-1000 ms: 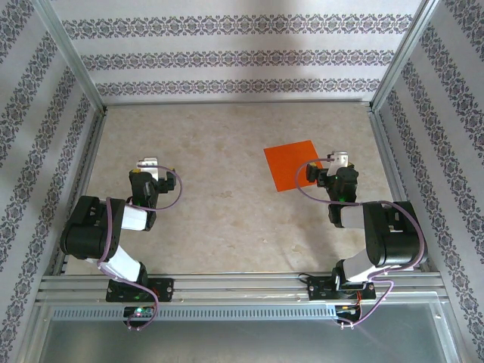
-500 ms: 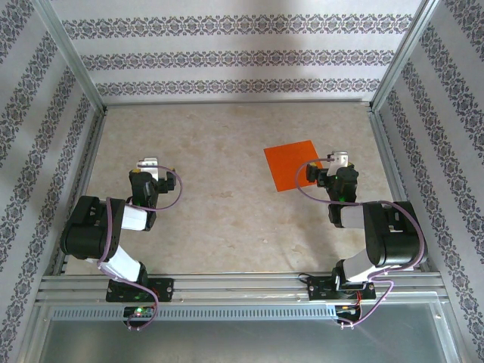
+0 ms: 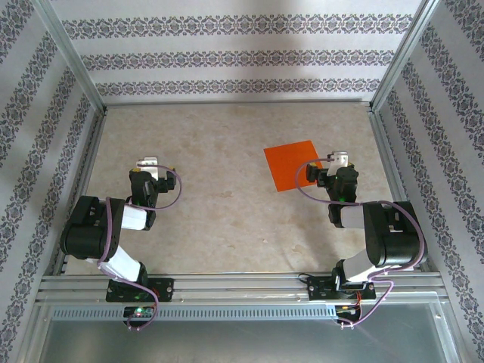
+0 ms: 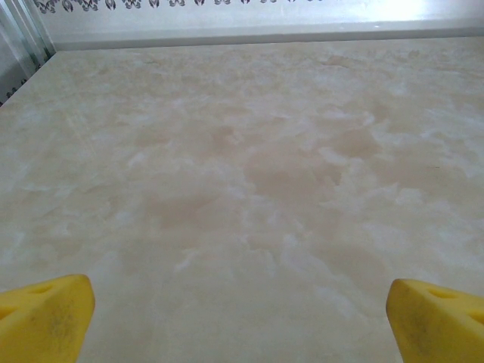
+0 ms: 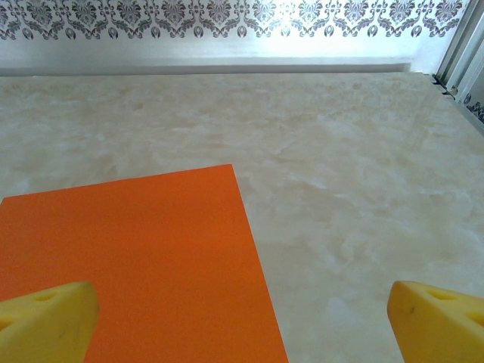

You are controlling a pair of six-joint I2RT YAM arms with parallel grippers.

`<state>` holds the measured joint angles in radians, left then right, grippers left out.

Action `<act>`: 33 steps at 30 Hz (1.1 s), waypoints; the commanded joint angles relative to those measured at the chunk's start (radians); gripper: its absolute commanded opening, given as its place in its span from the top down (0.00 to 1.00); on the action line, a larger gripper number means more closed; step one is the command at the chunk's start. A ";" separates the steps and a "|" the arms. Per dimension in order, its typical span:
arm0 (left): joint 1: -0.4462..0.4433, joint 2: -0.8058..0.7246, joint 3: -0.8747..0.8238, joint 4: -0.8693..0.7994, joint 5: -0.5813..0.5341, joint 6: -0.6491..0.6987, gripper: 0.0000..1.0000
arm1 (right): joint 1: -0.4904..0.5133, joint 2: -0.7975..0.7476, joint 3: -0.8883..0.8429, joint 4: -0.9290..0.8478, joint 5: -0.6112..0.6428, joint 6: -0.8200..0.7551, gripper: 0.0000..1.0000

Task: Fold a paper plane with a square sheet of paper (pick it up from the middle)
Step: Move the square sheet of paper to the center of the table.

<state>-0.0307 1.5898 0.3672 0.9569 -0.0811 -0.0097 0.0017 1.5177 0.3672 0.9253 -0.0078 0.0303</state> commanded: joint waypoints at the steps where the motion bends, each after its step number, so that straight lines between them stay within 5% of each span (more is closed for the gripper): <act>1: 0.014 0.003 0.013 0.008 0.012 0.005 0.01 | -0.003 0.009 0.003 0.030 0.010 0.014 0.02; 8: 0.014 -0.001 -0.025 0.084 -0.039 -0.012 0.01 | 0.003 -0.022 -0.004 0.027 0.026 0.006 0.02; 11: 0.014 -0.060 -0.039 0.058 -0.046 -0.013 0.01 | 0.018 -0.130 0.021 -0.119 0.066 -0.002 0.02; 14: 0.013 -0.170 -0.001 -0.106 -0.127 -0.039 0.01 | 0.057 -0.233 0.125 -0.401 0.155 0.020 0.02; 19: 0.013 -0.313 0.149 -0.491 -0.313 -0.221 0.01 | 0.092 -0.261 0.340 -0.801 0.125 0.236 0.02; 25: 0.013 -0.365 0.289 -0.775 -0.031 -0.436 0.01 | 0.104 -0.123 0.494 -0.925 -0.247 0.496 0.02; 29: 0.014 -0.372 0.300 -0.807 0.134 -0.592 0.00 | 0.153 0.001 0.552 -0.956 -0.322 0.585 0.02; 33: 0.012 -0.354 0.314 -0.782 0.288 -0.624 0.00 | 0.205 0.099 0.622 -1.016 -0.259 0.592 0.02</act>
<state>-0.0303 1.2289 0.6563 0.2211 0.0395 -0.5354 0.1799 1.5799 0.9253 -0.0097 -0.2455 0.5598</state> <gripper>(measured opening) 0.994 0.982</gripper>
